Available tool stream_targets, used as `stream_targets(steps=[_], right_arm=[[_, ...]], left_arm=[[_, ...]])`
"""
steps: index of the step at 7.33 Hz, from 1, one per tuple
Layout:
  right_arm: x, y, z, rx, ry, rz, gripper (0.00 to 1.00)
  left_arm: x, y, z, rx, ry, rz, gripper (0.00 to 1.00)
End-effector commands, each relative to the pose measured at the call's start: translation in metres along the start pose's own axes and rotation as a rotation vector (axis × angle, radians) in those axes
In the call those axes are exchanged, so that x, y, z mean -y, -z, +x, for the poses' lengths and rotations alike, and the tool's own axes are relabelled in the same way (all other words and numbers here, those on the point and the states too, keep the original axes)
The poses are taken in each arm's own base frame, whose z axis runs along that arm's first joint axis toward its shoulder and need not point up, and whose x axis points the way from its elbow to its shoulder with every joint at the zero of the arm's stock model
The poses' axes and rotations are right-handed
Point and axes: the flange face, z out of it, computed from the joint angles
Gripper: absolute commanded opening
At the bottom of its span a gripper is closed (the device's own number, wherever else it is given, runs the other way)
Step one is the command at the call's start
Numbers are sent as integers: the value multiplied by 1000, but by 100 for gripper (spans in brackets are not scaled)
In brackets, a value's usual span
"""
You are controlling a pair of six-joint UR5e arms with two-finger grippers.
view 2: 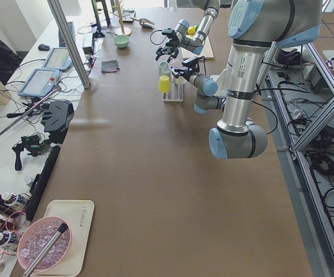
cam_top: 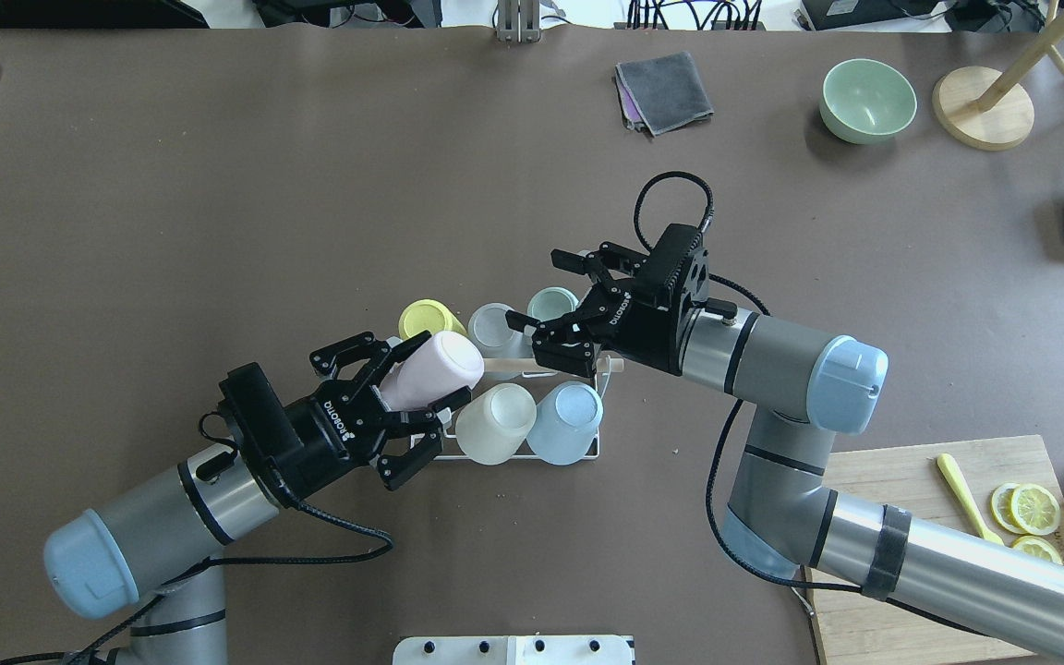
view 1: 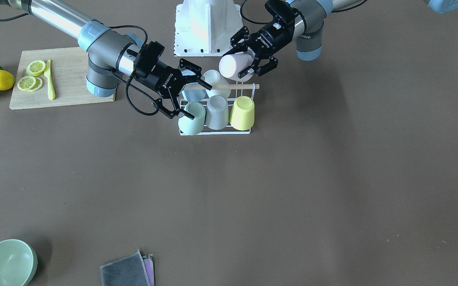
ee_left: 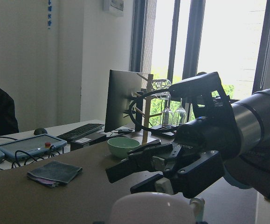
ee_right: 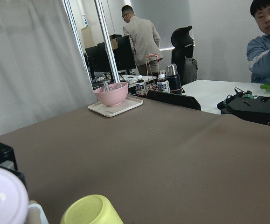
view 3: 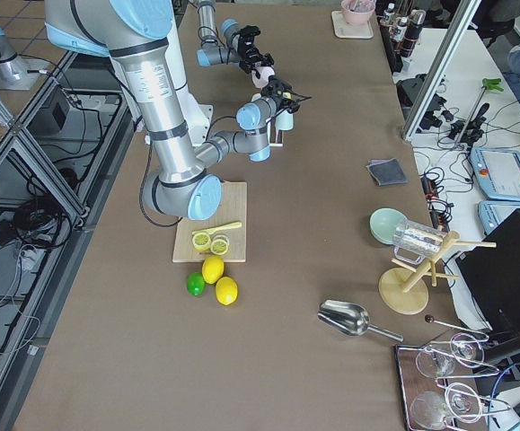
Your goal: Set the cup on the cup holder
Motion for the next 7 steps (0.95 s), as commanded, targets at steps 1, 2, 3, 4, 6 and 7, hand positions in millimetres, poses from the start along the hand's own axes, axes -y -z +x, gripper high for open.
stream_targets(steps=[1, 2, 3, 4, 6, 7], right_arm=[[12, -5, -10, -17, 0, -40, 100], [32, -8, -22, -33, 2, -75, 100], [52, -8, -32, -31, 3, -127, 100], [70, -5, -41, -40, -17, -163, 100], [115, 8, -40, -74, -35, -309, 100], [146, 14, -37, -75, -47, -389, 100]], left_arm=[[-2, 4, 0, -3, 3, 4, 0], [-2, 5, -1, -3, 5, 4, 0], [-6, 5, -1, -2, 2, -3, 0], [-9, 4, -1, -1, 0, -10, 0], [-13, 4, -1, -1, -4, -16, 0], [-12, 4, -1, -3, -1, -10, 0]])
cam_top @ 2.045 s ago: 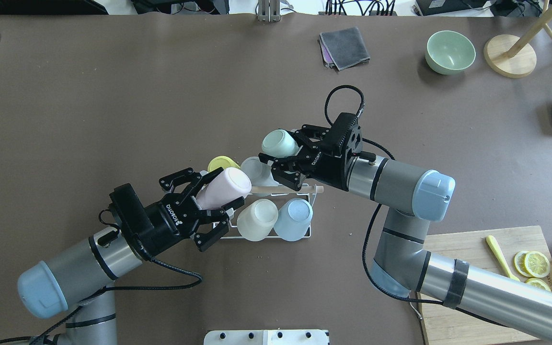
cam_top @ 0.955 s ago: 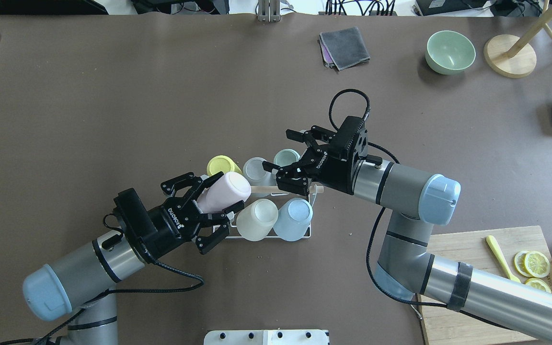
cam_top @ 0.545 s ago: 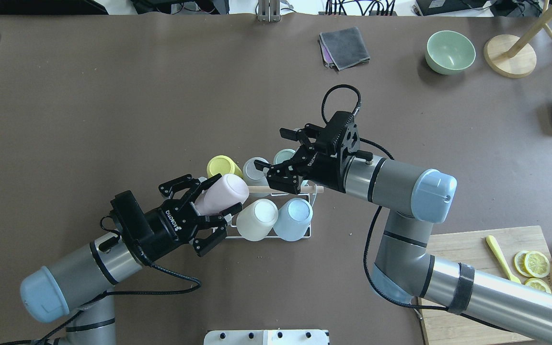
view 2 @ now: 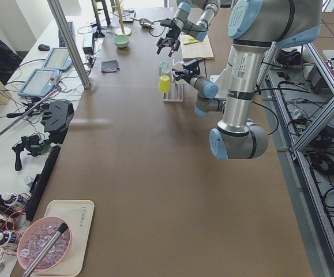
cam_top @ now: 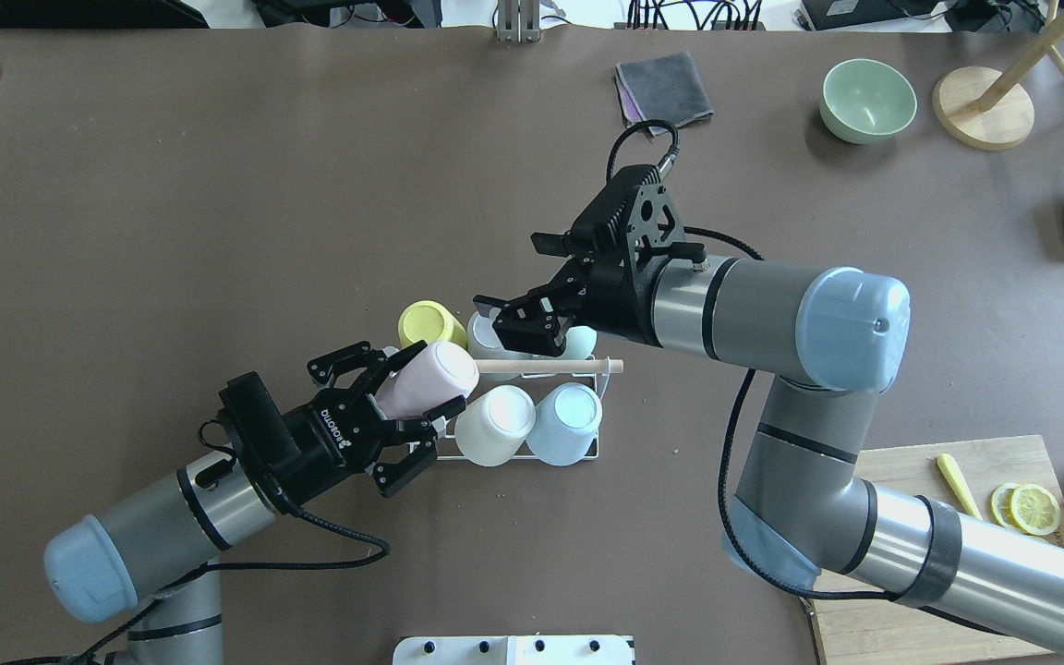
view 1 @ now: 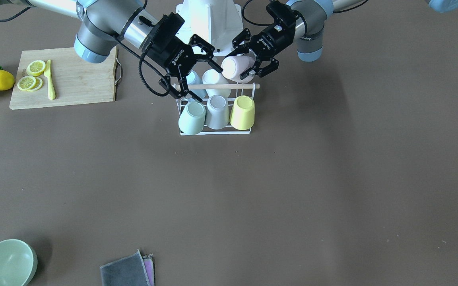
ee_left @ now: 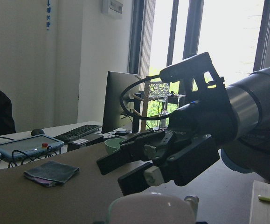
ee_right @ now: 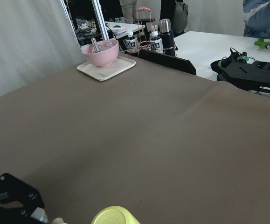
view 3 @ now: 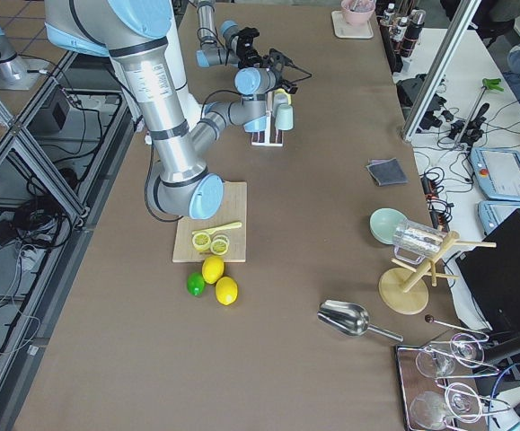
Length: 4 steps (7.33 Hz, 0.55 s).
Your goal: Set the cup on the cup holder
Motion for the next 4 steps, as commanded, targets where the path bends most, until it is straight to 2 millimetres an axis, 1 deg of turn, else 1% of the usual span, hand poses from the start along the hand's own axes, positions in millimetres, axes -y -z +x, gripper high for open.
stream_targets(steps=[1, 2, 3, 4], right_arm=[[47, 34, 2, -13, -29, -156, 100], [53, 45, -2, -21, -40, -212, 100], [56, 56, 1, -24, -63, -284, 100], [55, 67, 27, -30, -102, -372, 100]], left_arm=[[0, 0, 0, -2, 3, 6, 0], [0, 2, 0, -3, 5, 7, 1], [-3, 4, -4, 0, 2, 2, 23], [-6, 6, -4, 1, -1, -5, 45]])
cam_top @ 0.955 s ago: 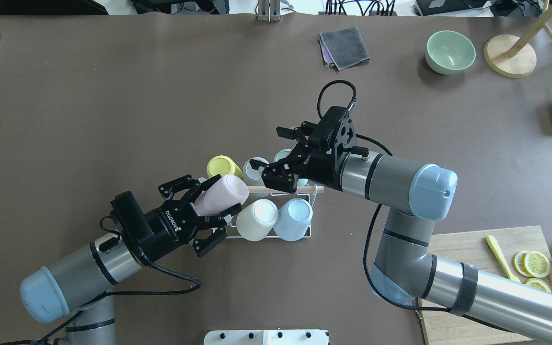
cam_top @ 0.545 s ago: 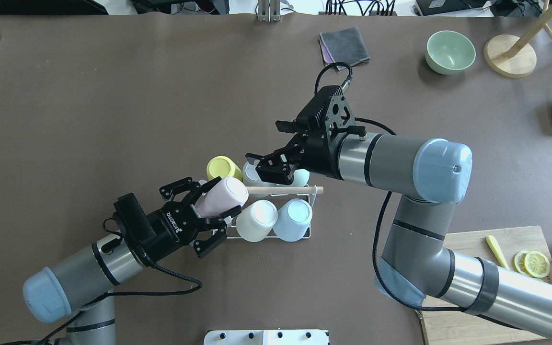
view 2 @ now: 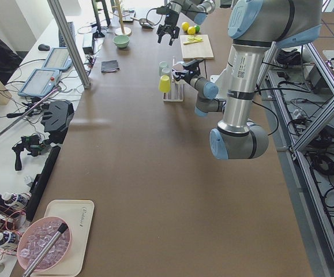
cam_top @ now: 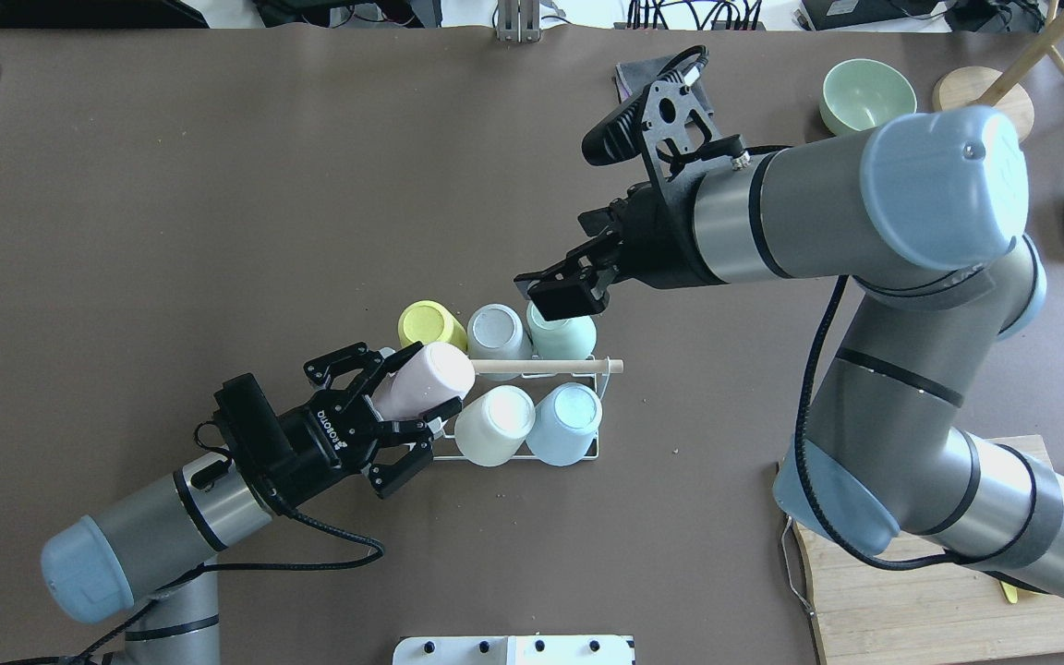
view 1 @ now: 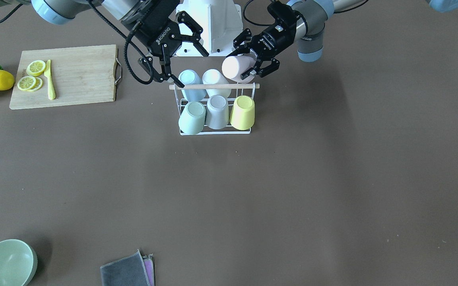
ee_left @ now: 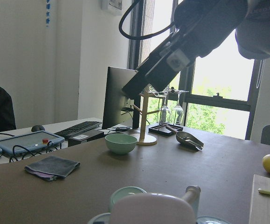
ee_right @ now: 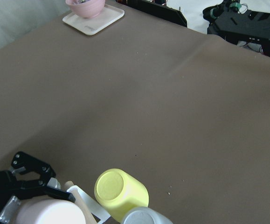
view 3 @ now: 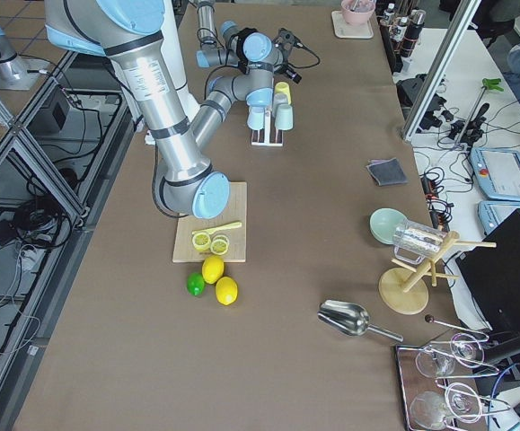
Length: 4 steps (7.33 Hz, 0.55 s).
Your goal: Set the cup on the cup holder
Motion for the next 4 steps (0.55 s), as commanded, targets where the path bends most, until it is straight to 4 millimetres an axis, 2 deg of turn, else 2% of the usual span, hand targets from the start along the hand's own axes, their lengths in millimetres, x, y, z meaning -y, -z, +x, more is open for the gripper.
stream_targets(steps=[1, 2, 3, 4], right_arm=[[-6, 34, 71, -53, -17, -148, 100], [-20, 59, 131, -130, 132, -186, 100], [-28, 83, 186, -209, 242, -232, 100], [-41, 115, 225, -286, 183, -264, 100]], left_arm=[[-5, 4, -3, 2, -3, -8, 57], [-8, 5, -5, 1, -1, -4, 97], [-15, 9, -8, -6, 8, 14, 98], [-24, 15, -5, 8, 29, 36, 98]])
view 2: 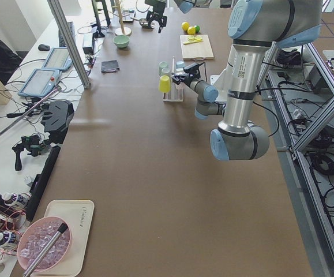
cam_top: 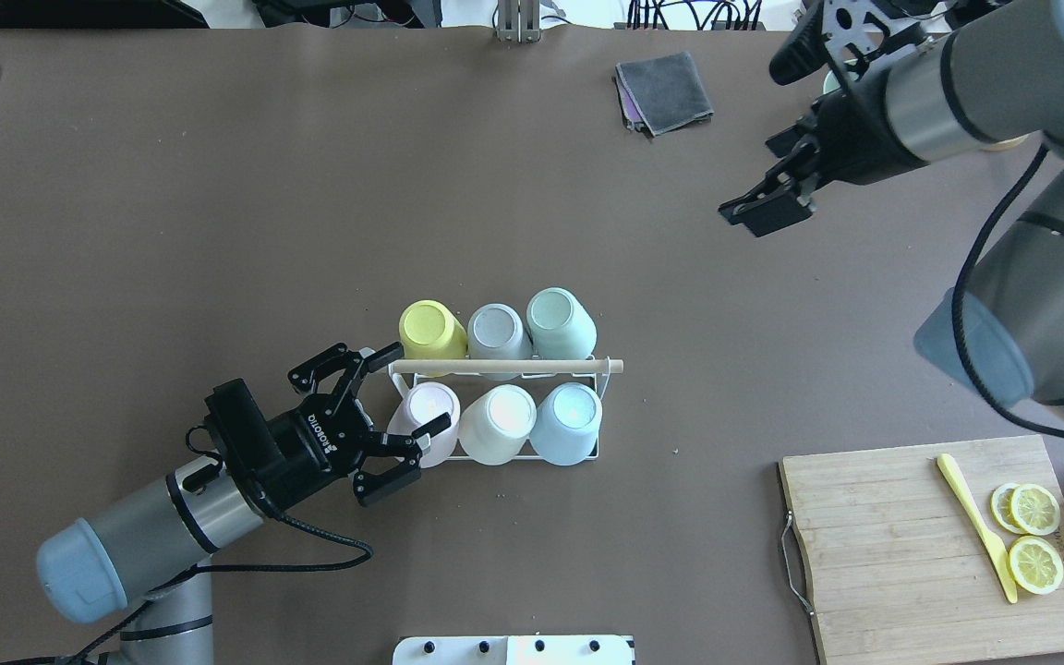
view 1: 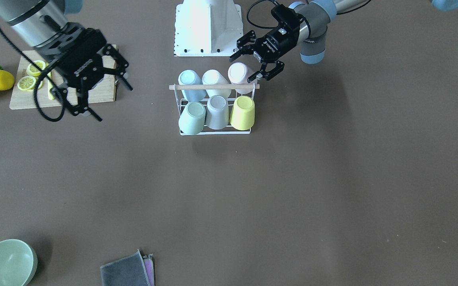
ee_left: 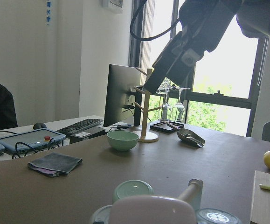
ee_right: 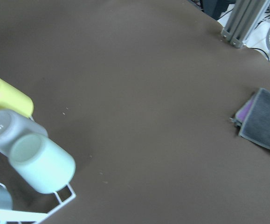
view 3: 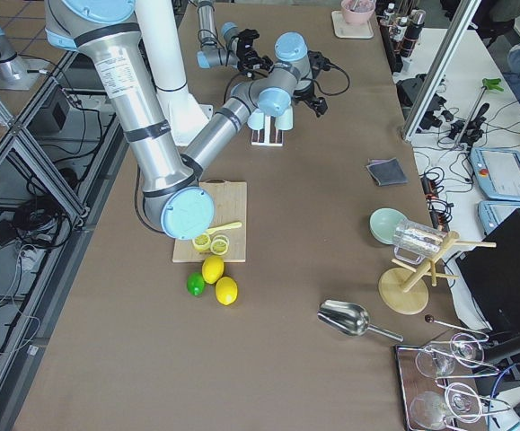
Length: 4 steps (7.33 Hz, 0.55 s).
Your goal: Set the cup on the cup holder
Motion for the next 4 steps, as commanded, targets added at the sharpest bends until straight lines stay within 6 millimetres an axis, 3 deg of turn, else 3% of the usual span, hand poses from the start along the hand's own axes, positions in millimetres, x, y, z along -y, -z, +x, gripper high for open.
stream_targets(steps=[1, 3, 4], right_arm=[[-45, 40, 79, -112, -44, -59, 100], [-122, 88, 149, -216, -214, -104, 100], [-197, 114, 177, -177, -377, -150, 100]], left_arm=[[-11, 8, 1, 36, 24, 29, 98], [-11, 15, -3, 37, 27, 35, 98], [-7, 13, -1, 35, 32, 44, 98]])
